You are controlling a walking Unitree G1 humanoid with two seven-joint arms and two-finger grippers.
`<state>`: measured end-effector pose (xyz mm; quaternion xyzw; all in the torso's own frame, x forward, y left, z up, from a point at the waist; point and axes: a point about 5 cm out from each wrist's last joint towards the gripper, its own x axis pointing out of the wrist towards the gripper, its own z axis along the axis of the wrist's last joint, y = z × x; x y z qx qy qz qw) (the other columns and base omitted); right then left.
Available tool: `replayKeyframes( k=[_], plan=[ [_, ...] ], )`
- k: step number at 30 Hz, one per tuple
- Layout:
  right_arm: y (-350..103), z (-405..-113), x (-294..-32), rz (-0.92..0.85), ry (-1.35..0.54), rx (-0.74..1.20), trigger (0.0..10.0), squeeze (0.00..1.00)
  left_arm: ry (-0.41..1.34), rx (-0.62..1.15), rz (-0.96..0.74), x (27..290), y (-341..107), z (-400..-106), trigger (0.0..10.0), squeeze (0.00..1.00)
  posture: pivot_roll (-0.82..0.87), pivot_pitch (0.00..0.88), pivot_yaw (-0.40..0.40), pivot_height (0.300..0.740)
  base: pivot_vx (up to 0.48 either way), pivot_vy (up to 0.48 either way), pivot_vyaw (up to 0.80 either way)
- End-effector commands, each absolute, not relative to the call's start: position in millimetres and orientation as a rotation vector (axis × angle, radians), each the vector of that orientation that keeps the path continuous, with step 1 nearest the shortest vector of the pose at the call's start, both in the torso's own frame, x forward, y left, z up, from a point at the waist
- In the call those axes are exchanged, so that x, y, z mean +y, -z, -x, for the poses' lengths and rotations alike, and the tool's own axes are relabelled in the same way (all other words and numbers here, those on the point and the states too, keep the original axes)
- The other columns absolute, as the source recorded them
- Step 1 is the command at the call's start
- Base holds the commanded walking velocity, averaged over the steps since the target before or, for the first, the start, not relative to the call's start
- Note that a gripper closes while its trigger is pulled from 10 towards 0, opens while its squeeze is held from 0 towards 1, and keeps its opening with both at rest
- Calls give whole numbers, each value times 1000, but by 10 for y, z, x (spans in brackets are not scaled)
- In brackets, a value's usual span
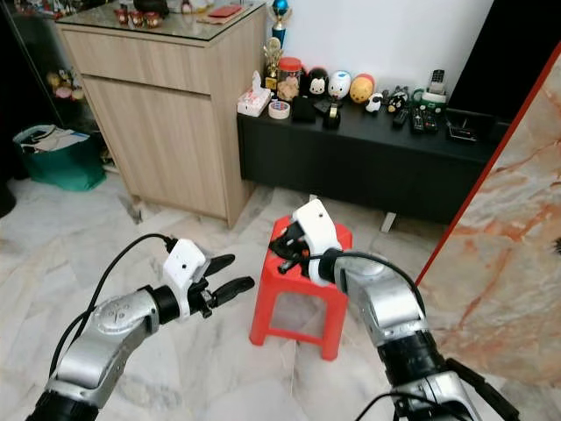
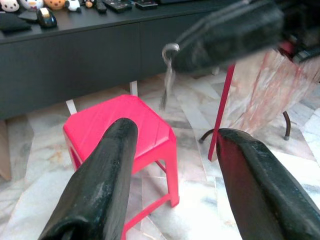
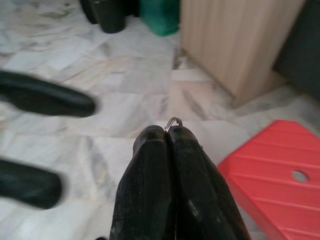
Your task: Hang keys on a hook
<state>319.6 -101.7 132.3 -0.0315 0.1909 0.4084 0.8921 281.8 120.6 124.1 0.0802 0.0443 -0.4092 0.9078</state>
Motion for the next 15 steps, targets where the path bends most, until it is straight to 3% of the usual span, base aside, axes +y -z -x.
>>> replayKeyframes(
  k=[1, 15],
  plan=[
    [-1376, -3159, -983, 61, -880, 383, 10000, 0, 857, 75, -173, 1173, -1297, -2836, 10000, 0, 51, 0, -84, 740, 0, 0, 0],
    [-1425, -2991, -886, 26, -940, 406, 10000, 0, 874, 73, -188, 1103, -1289, -2857, 10000, 0, 45, 0, -63, 740, 0, 0, 0]
  ],
)
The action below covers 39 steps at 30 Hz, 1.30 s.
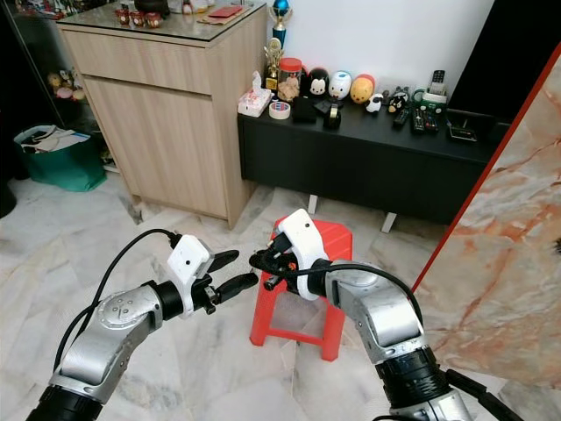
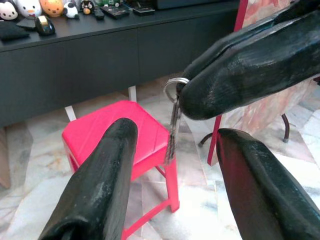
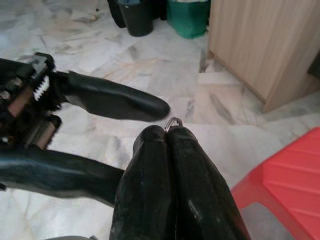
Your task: Hang keys on a hook
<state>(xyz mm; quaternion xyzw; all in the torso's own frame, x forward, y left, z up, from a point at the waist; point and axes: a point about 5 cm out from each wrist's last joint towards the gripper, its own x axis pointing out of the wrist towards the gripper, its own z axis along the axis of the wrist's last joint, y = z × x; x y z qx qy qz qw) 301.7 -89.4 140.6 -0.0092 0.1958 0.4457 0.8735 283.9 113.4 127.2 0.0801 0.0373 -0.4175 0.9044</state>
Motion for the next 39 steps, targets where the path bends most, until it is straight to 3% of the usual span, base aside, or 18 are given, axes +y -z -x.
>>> replayKeyframes(
  k=[1, 15, 16, 17, 18, 19, 20, 39],
  plan=[
    [-1427, -2987, -885, 26, -940, 407, 10000, 0, 874, 73, -188, 1101, -1288, -2858, 10000, 0, 45, 0, -63, 740, 0, 0, 0],
    [-1450, -2921, -858, 9, -952, 418, 10000, 0, 885, 60, -185, 1032, -1310, -2906, 10000, 0, 41, 0, -54, 740, 0, 0, 0],
    [-1454, -2921, -861, 11, -952, 418, 10000, 0, 889, 54, -177, 1023, -1321, -2908, 8431, 0, 40, 0, -54, 740, 0, 0, 0],
    [-1456, -2920, -861, 13, -953, 418, 10000, 0, 890, 53, -176, 1021, -1323, -2908, 8431, 0, 40, 0, -54, 740, 0, 0, 0],
    [-1457, -2922, -863, 13, -952, 418, 10000, 0, 892, 53, -175, 1017, -1321, -2904, 824, 0, 41, 0, -56, 740, 0, 0, 0],
    [-1457, -2923, -864, 13, -951, 419, 10000, 0, 894, 54, -175, 1015, -1319, -2902, 824, 0, 41, 0, -56, 740, 0, 0, 0],
    [-1457, -2924, -866, 14, -950, 419, 10000, 0, 894, 54, -171, 1014, -1315, -2898, 0, 0, 41, 0, -56, 740, 0, 0, 0],
    [-1449, -2919, -855, 0, -941, 425, 10000, 0, 898, 39, -129, 1014, -1330, -2856, 0, 0, 43, 0, -60, 740, 0, 0, 0]
  ],
)
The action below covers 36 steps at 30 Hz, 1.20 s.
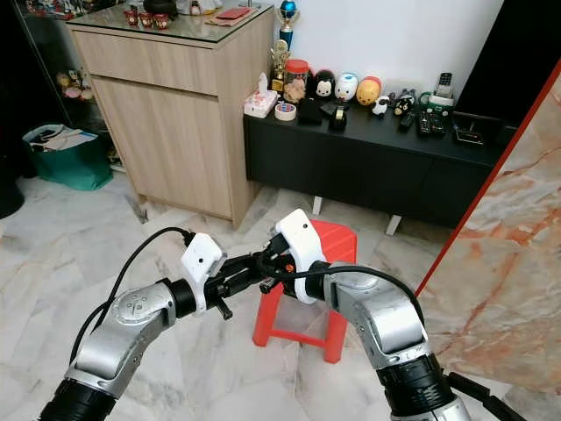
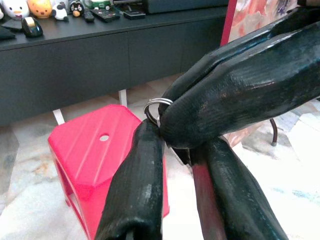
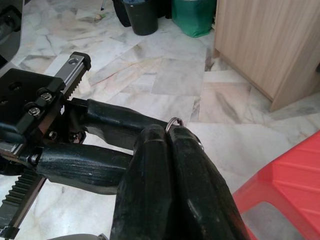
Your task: Hang keys on a hook
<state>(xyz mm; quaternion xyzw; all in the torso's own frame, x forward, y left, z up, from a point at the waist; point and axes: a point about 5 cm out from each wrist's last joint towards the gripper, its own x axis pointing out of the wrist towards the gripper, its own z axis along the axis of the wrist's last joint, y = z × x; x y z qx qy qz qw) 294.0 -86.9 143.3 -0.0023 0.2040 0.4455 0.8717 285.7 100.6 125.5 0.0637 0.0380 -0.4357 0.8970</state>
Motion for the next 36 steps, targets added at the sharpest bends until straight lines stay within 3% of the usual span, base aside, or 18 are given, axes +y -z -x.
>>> replayKeyframes(
  k=[1, 24, 25, 26, 30, 31, 36],
  plan=[
    [-1447, -2919, -855, -3, -940, 426, 10000, 0, 898, 38, -128, 1017, -1331, -2854, 0, 0, 46, 0, -60, 740, 0, 0, 0],
    [-1368, -2990, -935, -20, -848, 435, 10000, 0, 902, 62, -117, 1070, -1311, -2817, 0, 0, 51, 0, -57, 740, 0, 0, 0],
    [-1370, -2997, -940, -17, -845, 430, 10000, 576, 902, 64, -118, 1076, -1309, -2816, 0, 0, 51, 0, -57, 740, 0, 0, 0],
    [-1369, -3003, -948, -15, -837, 427, 10000, 1000, 902, 71, -122, 1081, -1302, -2814, 0, 0, 51, 0, -57, 740, 0, 0, 0],
    [-1326, -3078, -1030, -30, -737, 447, 10000, 1000, 903, 98, -138, 1119, -1263, -2798, 0, 0, 51, 0, -57, 740, 0, 0, 0],
    [-1312, -3120, -1075, -52, -686, 453, 10000, 0, 902, 106, -144, 1135, -1252, -2791, 0, 0, 51, 0, -57, 740, 0, 0, 0],
    [-1308, -3259, -1227, -161, -531, 435, 10000, 0, 882, 138, -162, 1211, -1177, -2759, 0, 0, 51, 0, -57, 740, 0, 0, 0]
  ],
)
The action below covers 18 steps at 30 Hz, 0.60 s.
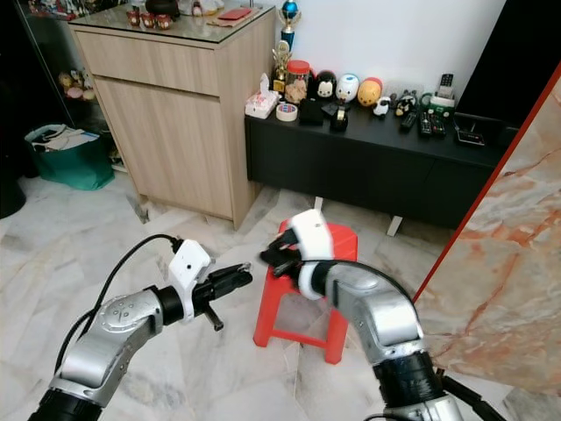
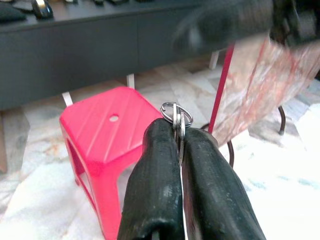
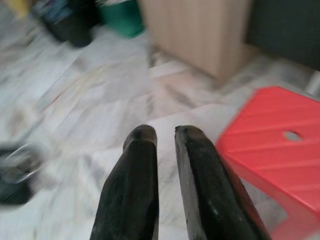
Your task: Hang keys on a hook
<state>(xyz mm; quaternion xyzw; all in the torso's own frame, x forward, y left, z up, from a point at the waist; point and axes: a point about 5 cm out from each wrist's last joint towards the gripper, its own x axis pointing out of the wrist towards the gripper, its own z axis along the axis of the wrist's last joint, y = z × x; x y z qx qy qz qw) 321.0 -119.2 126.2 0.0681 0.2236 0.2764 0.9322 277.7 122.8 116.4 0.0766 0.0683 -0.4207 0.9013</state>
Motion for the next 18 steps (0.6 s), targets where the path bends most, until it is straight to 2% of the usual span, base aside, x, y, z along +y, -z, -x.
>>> replayKeyframes(
  k=[1, 8, 18],
  plan=[
    [-1317, -3283, -1251, -188, -506, 426, 10000, 0, 877, 147, -161, 1229, -1156, -2749, 0, 0, 56, 0, -54, 740, 0, 0, 0],
    [-1258, -3381, -1348, -258, -402, 431, 10000, 0, 846, 213, -194, 1353, -1007, -2675, 0, 0, 55, 0, -53, 740, 0, 0, 0],
    [-741, -3268, -1448, -175, -318, 571, 10000, 0, 801, 209, -224, 1387, -972, -2683, 0, 0, 67, 0, -58, 740, 0, 0, 0]
  ],
)
